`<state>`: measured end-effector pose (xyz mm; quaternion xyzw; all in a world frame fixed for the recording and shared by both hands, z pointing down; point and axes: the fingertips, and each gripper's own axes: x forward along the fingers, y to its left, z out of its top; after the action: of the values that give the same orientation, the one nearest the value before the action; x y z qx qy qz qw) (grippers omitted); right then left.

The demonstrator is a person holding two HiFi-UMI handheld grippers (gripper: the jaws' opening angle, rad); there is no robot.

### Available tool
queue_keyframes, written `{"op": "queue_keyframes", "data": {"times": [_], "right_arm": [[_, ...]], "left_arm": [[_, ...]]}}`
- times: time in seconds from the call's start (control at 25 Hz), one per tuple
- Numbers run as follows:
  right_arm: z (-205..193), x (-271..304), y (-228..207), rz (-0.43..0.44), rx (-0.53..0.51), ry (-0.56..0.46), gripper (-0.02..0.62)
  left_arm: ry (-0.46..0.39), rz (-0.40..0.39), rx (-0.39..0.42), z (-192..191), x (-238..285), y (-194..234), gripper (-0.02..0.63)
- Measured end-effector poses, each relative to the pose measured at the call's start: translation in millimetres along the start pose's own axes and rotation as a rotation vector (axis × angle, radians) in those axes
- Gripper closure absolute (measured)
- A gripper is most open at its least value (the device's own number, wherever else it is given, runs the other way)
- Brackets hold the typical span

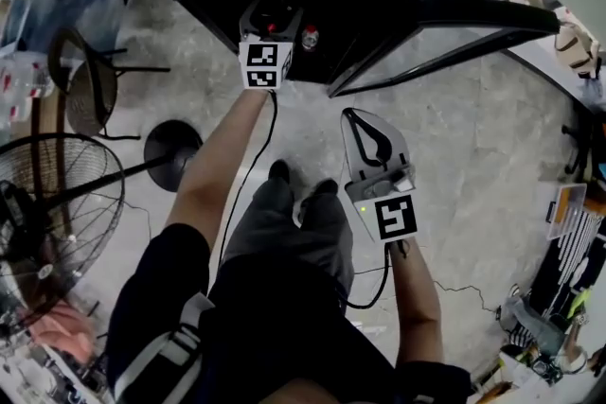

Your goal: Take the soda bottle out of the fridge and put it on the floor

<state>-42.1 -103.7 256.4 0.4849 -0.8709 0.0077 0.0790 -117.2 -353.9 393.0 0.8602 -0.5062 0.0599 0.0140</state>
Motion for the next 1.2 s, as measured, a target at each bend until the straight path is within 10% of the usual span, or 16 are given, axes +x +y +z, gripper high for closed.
{"op": "queue_keyframes", "data": {"times": [1.2], "right_arm": [[-62.7,29.8,-5.0,-0.025,-0.017,-0.061,0.578]], "left_arm": [[0.089,0.113,-0.046,-78.3,108.4,58.8,0.301]]}}
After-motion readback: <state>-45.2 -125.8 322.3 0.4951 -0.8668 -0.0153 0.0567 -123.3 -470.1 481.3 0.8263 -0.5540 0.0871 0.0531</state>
